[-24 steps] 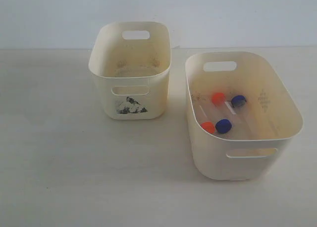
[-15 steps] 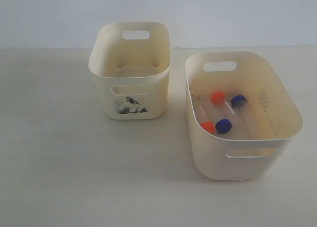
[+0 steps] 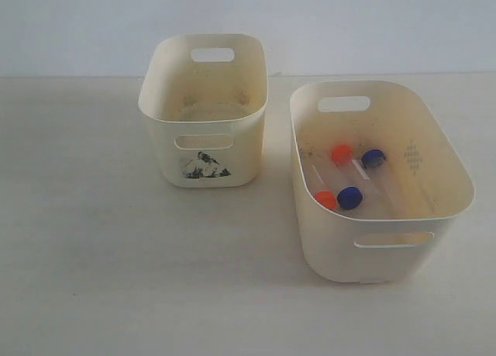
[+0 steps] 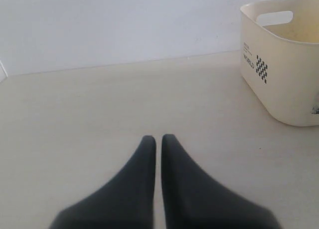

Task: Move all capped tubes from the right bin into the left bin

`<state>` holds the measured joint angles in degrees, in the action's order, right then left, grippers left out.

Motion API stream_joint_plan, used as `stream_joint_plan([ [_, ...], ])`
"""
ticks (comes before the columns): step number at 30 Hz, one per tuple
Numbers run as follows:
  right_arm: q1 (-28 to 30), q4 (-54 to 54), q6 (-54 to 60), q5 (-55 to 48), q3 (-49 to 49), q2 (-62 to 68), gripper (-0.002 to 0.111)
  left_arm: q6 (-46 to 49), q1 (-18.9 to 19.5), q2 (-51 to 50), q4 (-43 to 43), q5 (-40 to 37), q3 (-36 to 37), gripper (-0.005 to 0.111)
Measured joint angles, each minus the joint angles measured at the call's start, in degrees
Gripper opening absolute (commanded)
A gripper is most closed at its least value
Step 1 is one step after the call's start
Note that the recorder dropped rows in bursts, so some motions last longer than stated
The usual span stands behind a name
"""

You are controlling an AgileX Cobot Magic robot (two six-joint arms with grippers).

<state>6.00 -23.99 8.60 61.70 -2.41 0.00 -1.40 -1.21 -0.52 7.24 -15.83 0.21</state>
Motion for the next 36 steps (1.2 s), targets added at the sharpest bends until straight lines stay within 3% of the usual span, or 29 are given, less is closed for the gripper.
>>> stream_joint_plan([
  [5,0.0,-3.9,6.99,-48.78,-12.69,8.66,0.005,0.0,0.0,0.0,0.0,0.0,0.0,0.004],
  [7,0.0,-4.01,8.33,-64.06,-13.3,15.88,0.005,0.0,0.0,0.0,0.0,0.0,0.0,0.004],
  [9,0.0,-4.13,9.65,-73.11,-13.3,20.01,0.005,0.0,0.0,0.0,0.0,0.0,0.0,0.004],
  [20,0.11,-9.57,13.29,-83.59,-16.03,24.85,0.005,0.0,0.0,0.0,0.0,0.0,0.0,0.004],
  [24,0.11,-9.79,20.24,-91.75,-23.38,26.42,0.005,0.0,0.0,0.0,0.0,0.0,0.0,0.004],
  [30,0.11,-10.35,21.76,-106.34,-37.79,34.33,0.005,0.0,0.0,0.0,0.0,0.0,0.0,0.004],
  [36,0.11,-12.34,22.0,-112.01,-48.52,44.24,0.005,0.0,0.0,0.0,0.0,0.0,0.0,0.004],
])
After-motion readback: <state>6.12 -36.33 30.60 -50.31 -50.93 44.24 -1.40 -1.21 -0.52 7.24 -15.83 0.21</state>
